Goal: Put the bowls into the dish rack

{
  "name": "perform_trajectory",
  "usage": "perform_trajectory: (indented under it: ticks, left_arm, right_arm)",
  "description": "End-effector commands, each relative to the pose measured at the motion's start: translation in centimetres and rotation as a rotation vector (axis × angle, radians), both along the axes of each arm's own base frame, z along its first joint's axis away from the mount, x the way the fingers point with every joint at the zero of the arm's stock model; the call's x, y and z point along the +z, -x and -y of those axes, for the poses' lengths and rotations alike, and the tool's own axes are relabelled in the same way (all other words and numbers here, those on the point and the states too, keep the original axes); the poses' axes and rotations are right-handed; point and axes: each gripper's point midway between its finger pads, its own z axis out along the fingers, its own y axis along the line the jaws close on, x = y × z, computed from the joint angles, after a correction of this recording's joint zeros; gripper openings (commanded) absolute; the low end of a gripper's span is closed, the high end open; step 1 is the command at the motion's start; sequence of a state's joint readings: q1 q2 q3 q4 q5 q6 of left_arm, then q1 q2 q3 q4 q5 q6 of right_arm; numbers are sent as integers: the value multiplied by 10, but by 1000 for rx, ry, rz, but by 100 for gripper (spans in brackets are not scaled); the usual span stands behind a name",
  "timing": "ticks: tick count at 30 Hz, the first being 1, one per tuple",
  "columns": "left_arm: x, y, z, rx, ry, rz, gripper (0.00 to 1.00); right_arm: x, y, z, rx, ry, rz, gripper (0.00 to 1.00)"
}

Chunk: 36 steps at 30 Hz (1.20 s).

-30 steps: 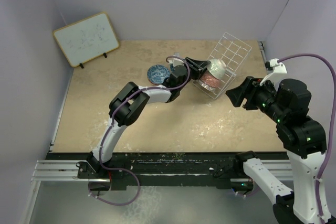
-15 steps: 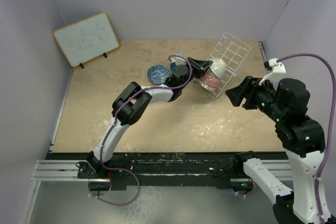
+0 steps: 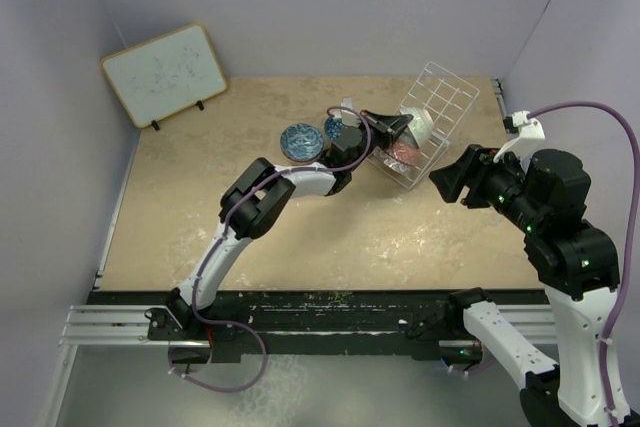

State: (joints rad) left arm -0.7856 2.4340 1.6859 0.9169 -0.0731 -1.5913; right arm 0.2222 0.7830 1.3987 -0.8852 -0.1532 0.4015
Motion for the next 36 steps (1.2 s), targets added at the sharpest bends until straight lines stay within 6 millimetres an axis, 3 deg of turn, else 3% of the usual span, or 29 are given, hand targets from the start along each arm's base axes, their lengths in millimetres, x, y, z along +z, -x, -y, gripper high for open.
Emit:
perform_trajectory:
  ticks: [1, 13, 18, 26, 36]
  left_arm:
    - [3, -2, 2, -8, 60, 26, 0]
    - [26, 1, -8, 98, 212, 98, 0]
    - [47, 3, -21, 156, 248, 133, 0]
    - [63, 12, -48, 261, 282, 164, 0]
    - [79, 13, -49, 309, 341, 211, 0]
  right_arm:
    - [10, -1, -3, 19, -11, 40, 64]
    - [11, -2, -3, 22, -5, 39, 64]
    - [12, -1, -3, 23, -3, 43, 64]
    - [12, 0, -5, 33, -13, 44, 64]
    - [11, 4, -2, 23, -2, 43, 64]
